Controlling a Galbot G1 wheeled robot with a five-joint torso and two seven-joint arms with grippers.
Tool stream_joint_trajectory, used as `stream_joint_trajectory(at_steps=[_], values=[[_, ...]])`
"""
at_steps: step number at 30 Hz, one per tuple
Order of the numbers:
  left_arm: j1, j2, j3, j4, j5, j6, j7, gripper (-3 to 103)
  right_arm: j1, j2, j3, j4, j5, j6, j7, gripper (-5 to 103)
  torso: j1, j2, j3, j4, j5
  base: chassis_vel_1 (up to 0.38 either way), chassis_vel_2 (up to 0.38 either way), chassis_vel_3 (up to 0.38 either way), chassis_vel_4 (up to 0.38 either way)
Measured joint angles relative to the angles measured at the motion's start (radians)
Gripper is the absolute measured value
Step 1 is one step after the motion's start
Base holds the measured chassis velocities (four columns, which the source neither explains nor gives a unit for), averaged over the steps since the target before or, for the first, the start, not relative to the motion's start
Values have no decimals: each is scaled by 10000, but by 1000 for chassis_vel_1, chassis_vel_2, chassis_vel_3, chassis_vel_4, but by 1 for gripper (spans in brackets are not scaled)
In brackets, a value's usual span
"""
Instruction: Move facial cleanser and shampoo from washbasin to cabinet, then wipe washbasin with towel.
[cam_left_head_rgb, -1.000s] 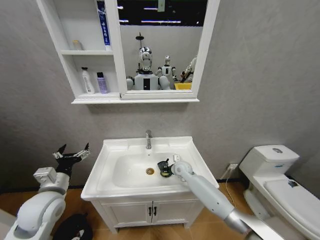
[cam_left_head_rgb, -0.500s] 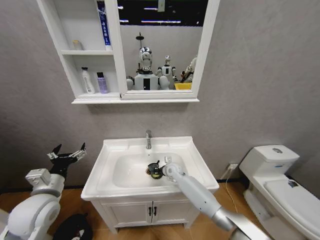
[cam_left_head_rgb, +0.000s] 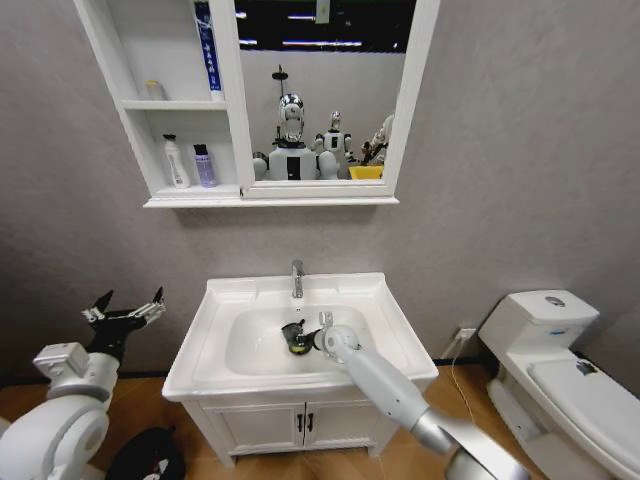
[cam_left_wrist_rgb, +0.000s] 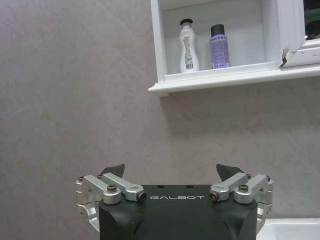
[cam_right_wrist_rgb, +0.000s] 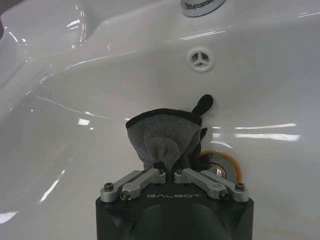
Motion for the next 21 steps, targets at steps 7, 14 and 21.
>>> stream_joint_trajectory(at_steps=[7, 14, 21], values=[[213, 170, -326, -134, -246, 38, -37, 100, 73, 160, 55, -468, 34, -18, -161, 3, 0, 0, 0, 0, 0, 0, 0, 0, 0], [204, 285, -361, -170, -371, 55, -59, 100, -54, 84, 252, -555, 30, -110, 78, 3, 0, 1, -1, 1, 2, 0, 0, 0, 0], [141, 311, -238, -170, -377, 59, -61, 100, -346, -145, 480, -128, 164, -249, 555, 3, 0, 1, -1, 0, 2, 0, 0, 0, 0]])
